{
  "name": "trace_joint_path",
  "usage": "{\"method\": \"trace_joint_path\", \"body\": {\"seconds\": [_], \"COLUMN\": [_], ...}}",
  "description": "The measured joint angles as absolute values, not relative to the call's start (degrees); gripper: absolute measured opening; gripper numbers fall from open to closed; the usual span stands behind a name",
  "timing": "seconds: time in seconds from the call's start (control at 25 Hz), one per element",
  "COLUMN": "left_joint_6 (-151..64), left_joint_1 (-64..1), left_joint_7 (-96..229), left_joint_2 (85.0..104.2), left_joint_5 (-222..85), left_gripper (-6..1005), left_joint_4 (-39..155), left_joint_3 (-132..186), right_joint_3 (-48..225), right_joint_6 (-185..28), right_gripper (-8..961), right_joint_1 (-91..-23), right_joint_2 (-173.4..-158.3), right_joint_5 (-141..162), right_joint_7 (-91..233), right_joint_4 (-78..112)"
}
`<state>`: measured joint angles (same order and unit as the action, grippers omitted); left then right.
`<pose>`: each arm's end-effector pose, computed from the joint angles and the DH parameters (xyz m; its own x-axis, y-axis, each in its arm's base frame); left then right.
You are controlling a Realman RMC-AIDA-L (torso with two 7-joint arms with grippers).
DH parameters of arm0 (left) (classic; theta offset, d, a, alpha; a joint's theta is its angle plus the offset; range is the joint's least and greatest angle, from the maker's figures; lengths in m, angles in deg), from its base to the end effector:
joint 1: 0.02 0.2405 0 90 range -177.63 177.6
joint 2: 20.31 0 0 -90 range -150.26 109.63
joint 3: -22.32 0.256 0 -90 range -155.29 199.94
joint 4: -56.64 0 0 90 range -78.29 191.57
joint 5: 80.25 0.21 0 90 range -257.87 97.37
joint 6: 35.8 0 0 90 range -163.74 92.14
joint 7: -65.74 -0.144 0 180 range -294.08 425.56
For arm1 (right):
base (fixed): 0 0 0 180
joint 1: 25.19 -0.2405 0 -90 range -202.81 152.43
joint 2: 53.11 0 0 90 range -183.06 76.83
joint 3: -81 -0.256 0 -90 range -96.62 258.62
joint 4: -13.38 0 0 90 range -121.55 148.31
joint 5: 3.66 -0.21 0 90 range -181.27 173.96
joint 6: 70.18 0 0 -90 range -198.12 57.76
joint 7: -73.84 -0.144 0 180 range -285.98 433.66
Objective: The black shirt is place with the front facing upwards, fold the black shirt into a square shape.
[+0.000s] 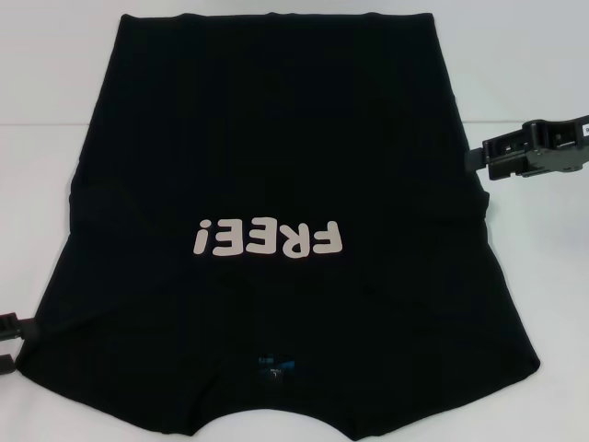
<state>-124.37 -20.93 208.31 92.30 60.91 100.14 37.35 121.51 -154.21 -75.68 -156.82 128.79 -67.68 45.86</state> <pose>-0.3981 0.2637 0.0898 -0.2714 0.8119 0.5169 0.9603 0.2642 0.0893 0.2201 0.4333 0.0849 0.3403 -0.8871 -0.3118 -0.9399 -0.3308 -0.0847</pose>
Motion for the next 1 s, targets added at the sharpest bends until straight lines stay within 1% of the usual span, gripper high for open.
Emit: {"method": "trace_joint_path", "body": {"seconds": [0.4, 0.6, 1.0], "left_joint_6": [-123.55, -123.55, -124.19], "left_joint_1": [-21.13, -21.77, -24.64], "left_joint_7": [208.35, 208.23, 207.35], "left_joint_2": [92.42, 92.92, 93.32], "left_joint_5": [60.90, 60.40, 60.40], "left_gripper": [745, 745, 744], "left_joint_4": [99.44, 99.43, 97.21], "left_joint_3": [38.43, 38.90, 39.66], "right_joint_3": [121.55, 121.48, 121.38], "right_joint_6": [-154.21, -154.24, -154.29], "right_gripper": [583, 584, 584], "right_joint_1": [-75.64, -75.64, -75.49], "right_joint_2": [-156.83, -156.82, -156.82], "right_joint_5": [128.79, 128.80, 128.79], "right_joint_7": [-67.76, -67.75, -67.75], "right_joint_4": [45.91, 45.93, 45.99]}}
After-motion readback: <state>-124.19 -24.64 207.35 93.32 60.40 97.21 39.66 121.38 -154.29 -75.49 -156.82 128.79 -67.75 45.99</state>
